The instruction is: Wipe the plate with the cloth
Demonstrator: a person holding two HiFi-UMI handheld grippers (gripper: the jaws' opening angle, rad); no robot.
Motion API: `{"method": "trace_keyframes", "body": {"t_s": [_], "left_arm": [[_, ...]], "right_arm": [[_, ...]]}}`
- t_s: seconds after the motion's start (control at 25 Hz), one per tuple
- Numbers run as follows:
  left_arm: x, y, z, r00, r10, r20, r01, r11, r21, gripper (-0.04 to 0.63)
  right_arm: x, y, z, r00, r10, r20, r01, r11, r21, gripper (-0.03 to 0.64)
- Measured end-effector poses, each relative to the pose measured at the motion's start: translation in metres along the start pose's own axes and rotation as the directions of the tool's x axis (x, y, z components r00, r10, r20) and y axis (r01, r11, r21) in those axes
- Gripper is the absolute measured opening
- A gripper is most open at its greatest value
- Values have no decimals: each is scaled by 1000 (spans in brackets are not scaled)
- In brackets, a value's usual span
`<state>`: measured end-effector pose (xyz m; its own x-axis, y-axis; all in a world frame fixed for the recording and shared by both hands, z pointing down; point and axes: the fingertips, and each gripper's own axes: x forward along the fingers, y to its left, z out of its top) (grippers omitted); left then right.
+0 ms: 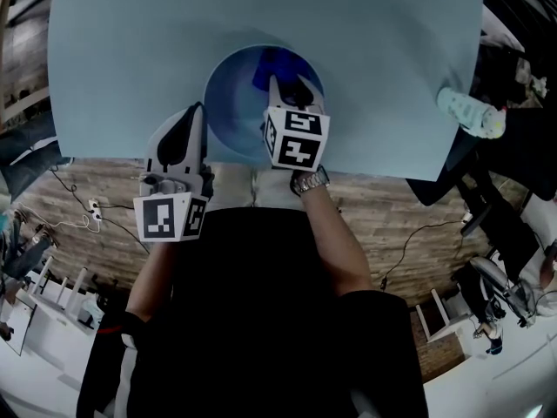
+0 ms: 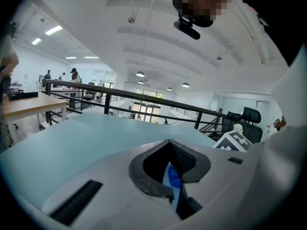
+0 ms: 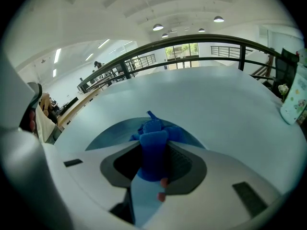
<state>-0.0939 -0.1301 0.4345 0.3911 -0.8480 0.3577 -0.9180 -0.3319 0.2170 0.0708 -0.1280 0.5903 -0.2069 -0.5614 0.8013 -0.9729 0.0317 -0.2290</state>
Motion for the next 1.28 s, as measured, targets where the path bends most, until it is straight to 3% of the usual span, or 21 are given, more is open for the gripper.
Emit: {"method": "trace_keyframes", "body": {"t_s": [0.6, 1.28], "left_arm": [[-16, 1, 4, 1000, -20, 19, 20, 1000, 13, 2], [-41, 17, 8, 998, 33, 46, -33, 999, 2, 2]], "right_arm": [[-25, -9, -8, 998, -57, 7, 56, 998, 42, 118], [-26, 75, -19, 994, 105, -16, -106, 990, -89, 118]]}}
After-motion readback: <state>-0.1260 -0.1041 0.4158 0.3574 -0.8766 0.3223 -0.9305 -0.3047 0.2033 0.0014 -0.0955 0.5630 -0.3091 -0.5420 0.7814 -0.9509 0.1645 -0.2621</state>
